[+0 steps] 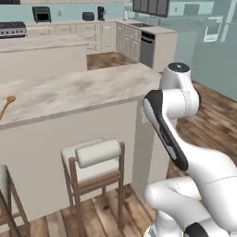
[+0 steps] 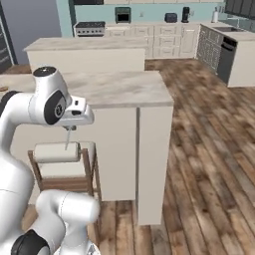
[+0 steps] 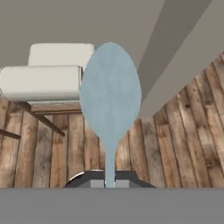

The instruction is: Pick up the metallic utensils from the counter and place them in the open drawer. Make sure not to pick up any wooden utensils.

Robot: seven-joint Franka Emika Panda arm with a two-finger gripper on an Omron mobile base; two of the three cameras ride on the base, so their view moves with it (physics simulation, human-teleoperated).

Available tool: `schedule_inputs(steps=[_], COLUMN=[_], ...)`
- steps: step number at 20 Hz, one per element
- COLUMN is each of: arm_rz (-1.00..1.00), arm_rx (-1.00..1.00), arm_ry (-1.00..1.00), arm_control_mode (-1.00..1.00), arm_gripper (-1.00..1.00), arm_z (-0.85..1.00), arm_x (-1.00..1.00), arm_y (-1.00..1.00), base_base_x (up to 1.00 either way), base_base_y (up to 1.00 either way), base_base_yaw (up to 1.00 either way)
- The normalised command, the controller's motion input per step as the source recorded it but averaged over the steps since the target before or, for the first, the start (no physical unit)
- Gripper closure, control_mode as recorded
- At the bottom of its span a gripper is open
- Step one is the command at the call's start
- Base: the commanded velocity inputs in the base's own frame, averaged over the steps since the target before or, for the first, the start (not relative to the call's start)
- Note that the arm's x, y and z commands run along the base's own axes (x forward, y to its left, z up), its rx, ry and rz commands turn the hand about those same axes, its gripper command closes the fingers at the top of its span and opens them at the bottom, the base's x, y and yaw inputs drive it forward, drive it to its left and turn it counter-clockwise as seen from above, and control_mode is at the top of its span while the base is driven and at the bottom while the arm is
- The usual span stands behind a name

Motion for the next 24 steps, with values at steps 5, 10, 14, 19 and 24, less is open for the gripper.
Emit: schedule_inputs(steps=[5,10,14,19,24], arm_rz=[0.00,0.00,0.00,0.00,0.00], arm_rx=[0.00,0.00,0.00,0.00,0.00], arm_ry=[0.00,0.00,0.00,0.00,0.00], arm_control_mode=[1.00,1.00,1.00,1.00,1.00], arm_gripper=[1.00,1.00,1.00,1.00,1.00], arm_z=[0.00,0.00,0.00,0.00,0.00], arm_x=[0.00,0.00,0.00,0.00,0.00], arm_y=[0.00,0.00,0.00,0.00,0.00], base_base_x=[0.25,0.42,0.51,0.67,0.79], base_base_y=[-1.00,-1.00,-1.00,-1.00,-1.00], base_base_yaw=[0.15,0.11,0.14,0.18,0.30])
